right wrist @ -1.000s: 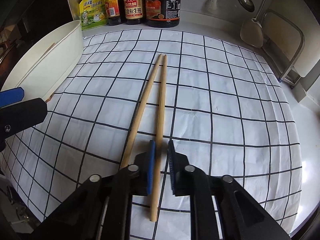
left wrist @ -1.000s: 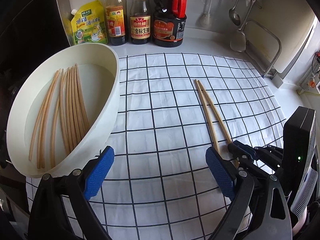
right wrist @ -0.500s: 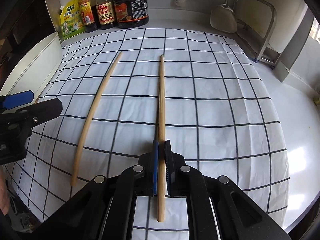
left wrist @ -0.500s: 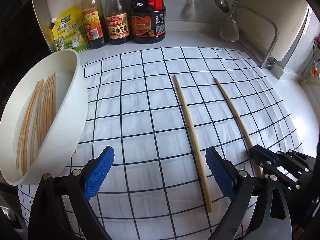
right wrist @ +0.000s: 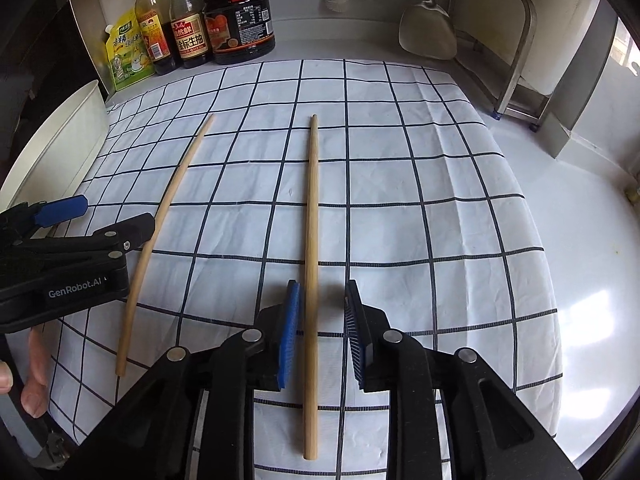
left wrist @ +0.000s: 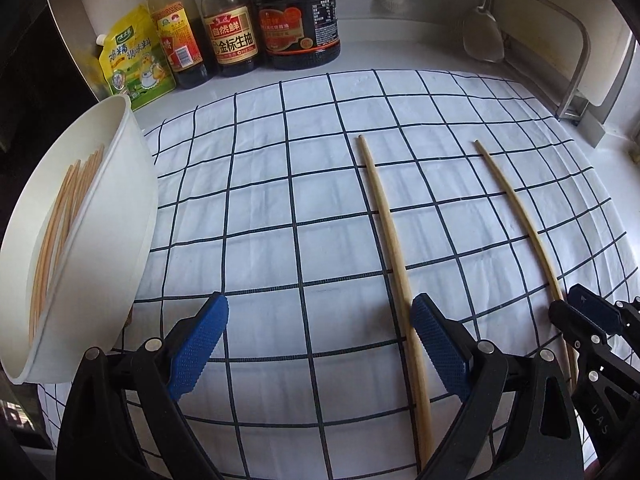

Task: Organize utensils
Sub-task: 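Close the right tool on one wooden chopstick while the left tool grasps the other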

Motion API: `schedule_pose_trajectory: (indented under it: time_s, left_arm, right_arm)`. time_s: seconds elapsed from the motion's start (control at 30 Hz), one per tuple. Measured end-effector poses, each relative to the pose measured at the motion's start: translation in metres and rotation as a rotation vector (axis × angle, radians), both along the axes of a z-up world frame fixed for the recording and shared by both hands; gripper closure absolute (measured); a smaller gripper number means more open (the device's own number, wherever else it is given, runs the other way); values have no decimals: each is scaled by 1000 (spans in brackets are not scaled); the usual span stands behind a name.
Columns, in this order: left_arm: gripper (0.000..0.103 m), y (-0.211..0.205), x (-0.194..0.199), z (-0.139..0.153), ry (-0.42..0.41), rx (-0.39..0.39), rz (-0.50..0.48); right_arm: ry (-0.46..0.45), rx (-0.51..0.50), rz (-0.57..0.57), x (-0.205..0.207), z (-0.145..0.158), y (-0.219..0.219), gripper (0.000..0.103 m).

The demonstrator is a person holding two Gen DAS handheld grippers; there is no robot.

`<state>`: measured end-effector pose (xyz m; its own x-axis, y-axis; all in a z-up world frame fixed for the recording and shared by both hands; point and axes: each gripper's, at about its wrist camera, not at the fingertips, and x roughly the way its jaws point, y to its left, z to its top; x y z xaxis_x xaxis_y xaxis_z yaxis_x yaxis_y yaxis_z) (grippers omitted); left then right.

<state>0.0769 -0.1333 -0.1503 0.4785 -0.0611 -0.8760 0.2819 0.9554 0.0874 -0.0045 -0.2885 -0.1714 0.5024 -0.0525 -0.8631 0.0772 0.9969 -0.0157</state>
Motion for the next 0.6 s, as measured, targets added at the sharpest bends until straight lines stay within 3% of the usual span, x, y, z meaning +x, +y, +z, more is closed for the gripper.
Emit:
schedule_pose_trajectory:
  time_s: [0.4,0.47,0.53,0.57,0.6]
  left_arm:
    - [8,-5,5,-8,-11,9,10]
    - [16,-8,1,-6,-23,7,-11]
    - [40,-12,-4,-4,-15,-24,-40]
    - [46,-14,-6,-3,-7,-42,-54]
    - [60,-16,-8,-2,2,-59,-68]
  right_arm:
    - [-41,-31,60,11,-2,7,73]
    - [-41,-33,68,10,-2,8,73]
    - [-36,-28,82,10,-2,10,80]
    - [-33,-31,89,10,-2,11,90]
    - [-30,-31,92,10,-2,13,95]
